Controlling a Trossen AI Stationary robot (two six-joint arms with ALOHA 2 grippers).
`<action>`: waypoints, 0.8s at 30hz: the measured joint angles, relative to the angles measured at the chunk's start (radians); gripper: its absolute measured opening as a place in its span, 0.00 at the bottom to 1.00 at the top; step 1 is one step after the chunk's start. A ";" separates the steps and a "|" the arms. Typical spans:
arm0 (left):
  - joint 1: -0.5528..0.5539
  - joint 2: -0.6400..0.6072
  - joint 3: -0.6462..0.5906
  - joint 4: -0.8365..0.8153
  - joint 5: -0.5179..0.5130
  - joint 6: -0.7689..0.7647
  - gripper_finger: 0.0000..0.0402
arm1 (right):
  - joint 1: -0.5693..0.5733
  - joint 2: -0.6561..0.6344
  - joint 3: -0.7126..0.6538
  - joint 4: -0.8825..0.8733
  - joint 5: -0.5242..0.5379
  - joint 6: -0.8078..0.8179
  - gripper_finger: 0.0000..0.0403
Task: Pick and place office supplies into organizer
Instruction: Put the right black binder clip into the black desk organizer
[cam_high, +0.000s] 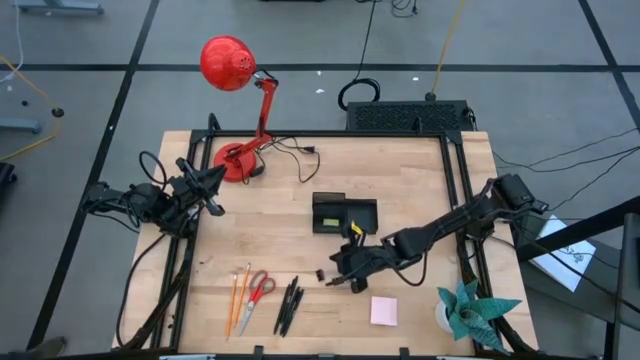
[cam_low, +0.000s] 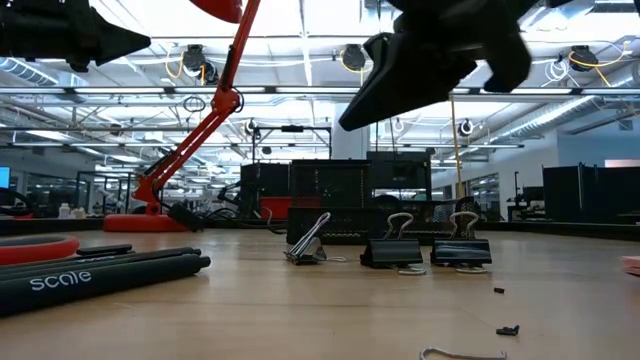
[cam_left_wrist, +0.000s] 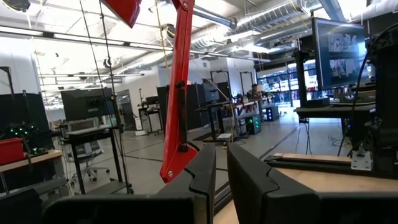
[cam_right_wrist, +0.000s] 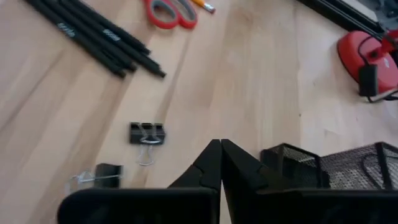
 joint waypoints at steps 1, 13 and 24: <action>0.000 0.000 0.000 0.000 0.000 0.000 0.12 | -0.004 0.000 0.000 0.001 0.001 0.005 0.00; 0.000 0.000 0.000 -0.006 0.000 0.000 0.12 | 0.010 0.000 0.000 0.042 0.008 0.049 0.01; 0.000 0.000 0.000 -0.008 0.000 0.000 0.12 | 0.171 -0.111 0.004 -0.179 0.082 0.271 0.03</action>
